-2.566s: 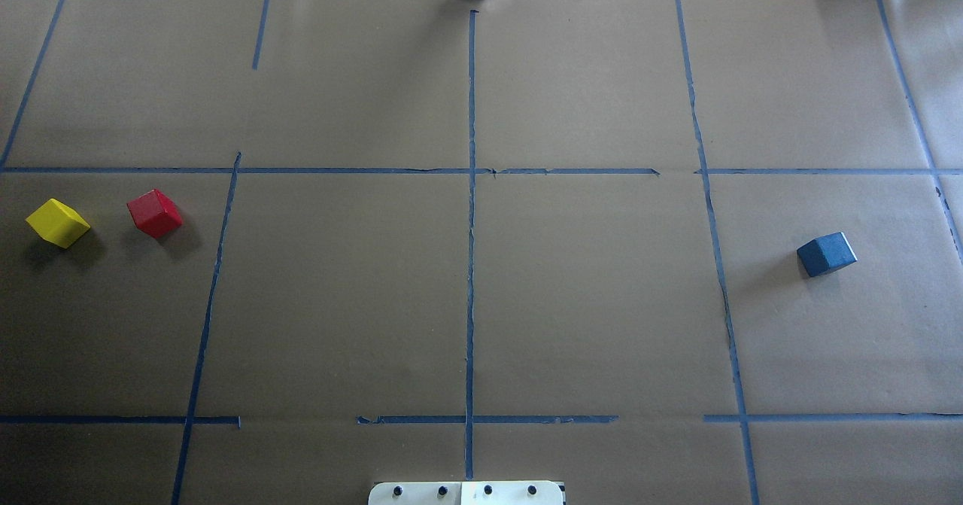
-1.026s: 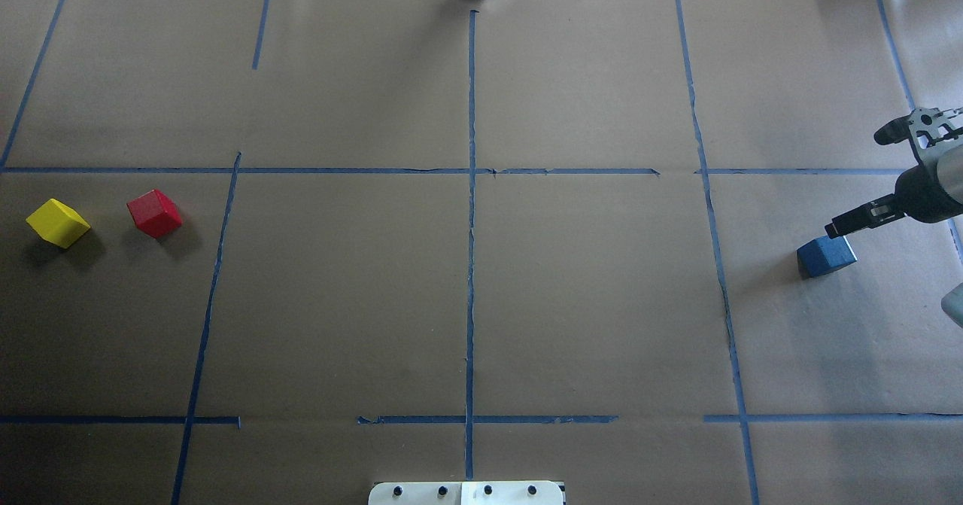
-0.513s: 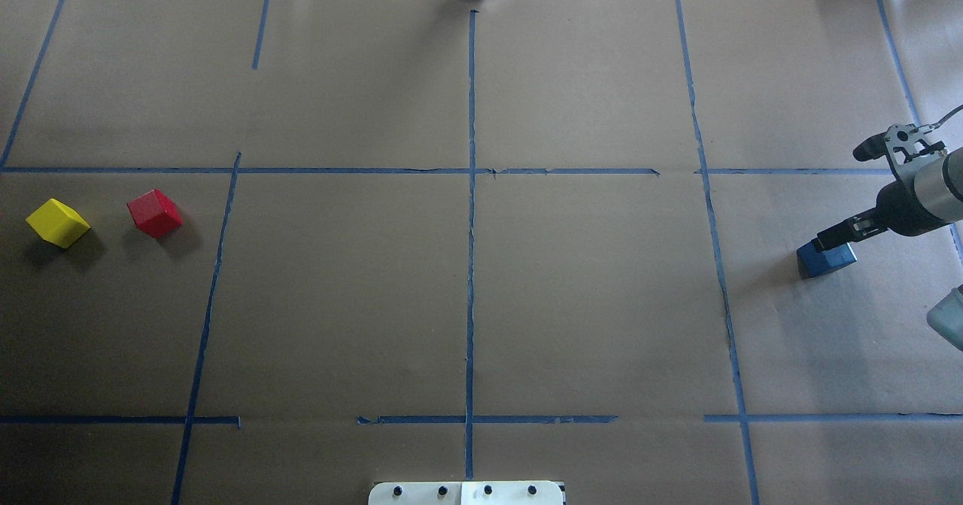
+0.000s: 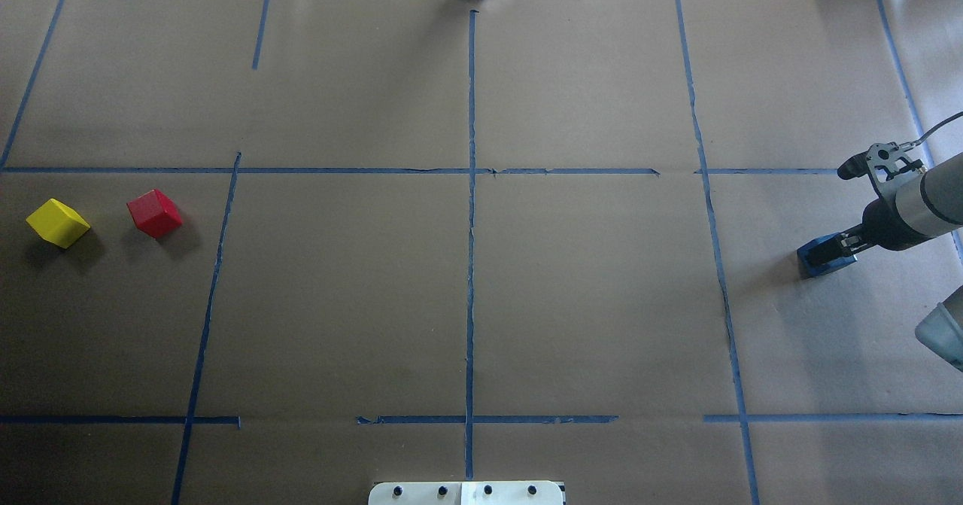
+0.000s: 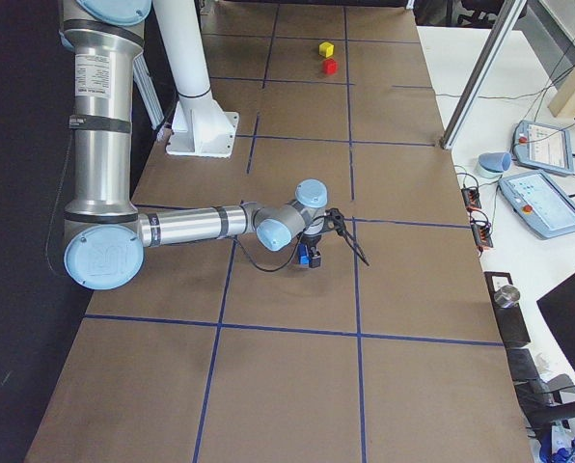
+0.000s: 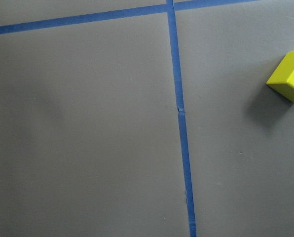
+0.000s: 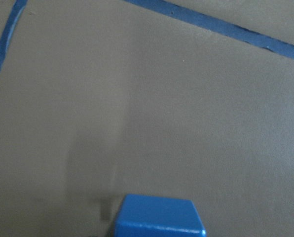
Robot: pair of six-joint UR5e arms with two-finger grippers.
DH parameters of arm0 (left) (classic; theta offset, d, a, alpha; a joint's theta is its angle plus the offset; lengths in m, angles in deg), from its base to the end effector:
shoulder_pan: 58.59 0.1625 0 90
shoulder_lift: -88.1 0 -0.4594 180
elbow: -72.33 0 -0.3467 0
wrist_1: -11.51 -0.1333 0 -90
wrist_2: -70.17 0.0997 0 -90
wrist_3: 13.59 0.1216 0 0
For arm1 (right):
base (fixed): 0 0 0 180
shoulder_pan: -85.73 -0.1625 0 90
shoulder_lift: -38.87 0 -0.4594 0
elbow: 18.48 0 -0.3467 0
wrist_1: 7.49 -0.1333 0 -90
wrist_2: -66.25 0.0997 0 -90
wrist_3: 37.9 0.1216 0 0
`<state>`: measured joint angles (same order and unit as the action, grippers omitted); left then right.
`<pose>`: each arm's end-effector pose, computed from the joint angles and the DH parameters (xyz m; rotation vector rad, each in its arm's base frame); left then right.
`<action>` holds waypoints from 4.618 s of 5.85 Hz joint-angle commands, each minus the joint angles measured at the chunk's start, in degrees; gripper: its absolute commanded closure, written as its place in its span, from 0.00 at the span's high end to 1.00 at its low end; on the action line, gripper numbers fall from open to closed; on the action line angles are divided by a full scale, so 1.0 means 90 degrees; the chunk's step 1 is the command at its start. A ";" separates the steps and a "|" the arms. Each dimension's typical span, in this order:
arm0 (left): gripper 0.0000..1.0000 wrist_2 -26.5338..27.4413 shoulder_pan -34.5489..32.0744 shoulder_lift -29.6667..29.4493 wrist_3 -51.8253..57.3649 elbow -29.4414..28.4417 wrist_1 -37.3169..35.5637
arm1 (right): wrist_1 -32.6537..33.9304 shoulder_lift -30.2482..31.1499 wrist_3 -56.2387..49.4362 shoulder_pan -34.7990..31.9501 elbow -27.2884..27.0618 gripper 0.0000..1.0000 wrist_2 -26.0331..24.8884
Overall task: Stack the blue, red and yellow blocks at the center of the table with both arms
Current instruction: 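Lower the right gripper onto the blue block and close on it, then carry the blue block with the right gripper to the table center, then release the blue block and withdraw the right gripper out of view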
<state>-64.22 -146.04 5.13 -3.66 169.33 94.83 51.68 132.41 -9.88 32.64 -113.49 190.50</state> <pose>-0.0313 -0.3811 0.7166 -0.0612 0.7802 0.1612 -0.2221 -0.4037 0.6438 0.1495 -0.7867 -0.3152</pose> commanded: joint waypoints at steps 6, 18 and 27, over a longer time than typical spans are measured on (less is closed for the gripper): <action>1.00 0.0000 0.0000 0.0000 0.0000 0.0022 0.0040 | 0.1143 -0.1900 0.1736 0.0564 -0.0323 0.02 -0.0025; 1.00 0.0000 0.0000 0.0000 0.0000 0.0012 0.0050 | 0.2761 -0.5979 0.5569 0.2989 0.1758 1.00 -0.2369; 1.00 0.0029 0.0107 -0.0924 -0.0039 0.0043 0.0486 | 0.4139 -0.1535 -0.4143 -0.2493 -0.0721 1.00 0.0636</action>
<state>-64.15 -145.16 -0.16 -3.89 170.45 96.86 89.42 111.47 -33.25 16.52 -118.53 194.28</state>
